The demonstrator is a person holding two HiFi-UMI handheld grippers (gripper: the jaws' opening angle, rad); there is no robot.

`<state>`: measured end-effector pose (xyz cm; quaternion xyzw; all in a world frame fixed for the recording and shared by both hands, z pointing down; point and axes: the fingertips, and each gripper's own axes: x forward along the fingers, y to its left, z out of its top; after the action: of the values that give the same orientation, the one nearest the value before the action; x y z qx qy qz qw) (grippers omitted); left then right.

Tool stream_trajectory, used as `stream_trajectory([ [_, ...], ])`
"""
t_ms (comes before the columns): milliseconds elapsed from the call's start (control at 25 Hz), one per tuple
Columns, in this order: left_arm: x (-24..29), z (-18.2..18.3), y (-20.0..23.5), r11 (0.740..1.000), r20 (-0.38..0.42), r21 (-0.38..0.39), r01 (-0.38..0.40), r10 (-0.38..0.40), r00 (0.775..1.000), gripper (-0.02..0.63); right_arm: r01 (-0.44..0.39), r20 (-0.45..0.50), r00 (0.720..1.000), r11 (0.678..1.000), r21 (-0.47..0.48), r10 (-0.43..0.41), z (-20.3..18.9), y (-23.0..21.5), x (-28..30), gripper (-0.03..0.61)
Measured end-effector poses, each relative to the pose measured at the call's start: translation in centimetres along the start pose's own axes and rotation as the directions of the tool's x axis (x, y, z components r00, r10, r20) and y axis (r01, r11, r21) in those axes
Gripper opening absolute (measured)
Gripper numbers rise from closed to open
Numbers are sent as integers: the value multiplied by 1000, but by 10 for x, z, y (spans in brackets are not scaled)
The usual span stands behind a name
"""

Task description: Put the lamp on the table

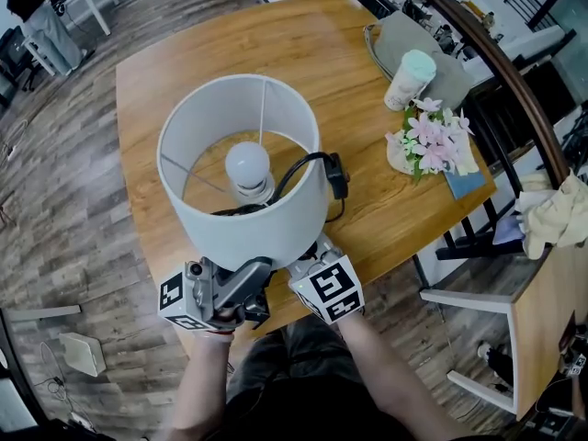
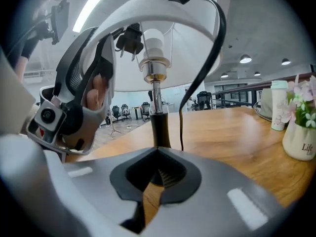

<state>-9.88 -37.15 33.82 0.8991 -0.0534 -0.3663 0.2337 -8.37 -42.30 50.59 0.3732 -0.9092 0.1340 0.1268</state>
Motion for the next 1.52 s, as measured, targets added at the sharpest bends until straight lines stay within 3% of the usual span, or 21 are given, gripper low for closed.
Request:
stream_trajectory([
  [360,-11,-10,-6,999,-4,-6,-38,38,999,52,-35,12,999,999,-7,35,-2,19,-13,8],
  [840,-26,-29,-3,991,-105,42,-129,133,986,52,-36,37,999,999,-5,36,-2,29,-25,8],
  [1080,-44,-50,0,982,-196,54,-179,186,963,52,-15,40,999,1000,-12,16,-4,32,-29,6],
  [1280,-61,-73,1,973,-313,83,-215,230,921,26,-1,54,999,1000,-20,2,-2,36,-35,6],
  [1520,-85,-74,6,946,-311,105,-307,324,893,-2,10,72,997,999,-43,-7,1,48,-45,6],
])
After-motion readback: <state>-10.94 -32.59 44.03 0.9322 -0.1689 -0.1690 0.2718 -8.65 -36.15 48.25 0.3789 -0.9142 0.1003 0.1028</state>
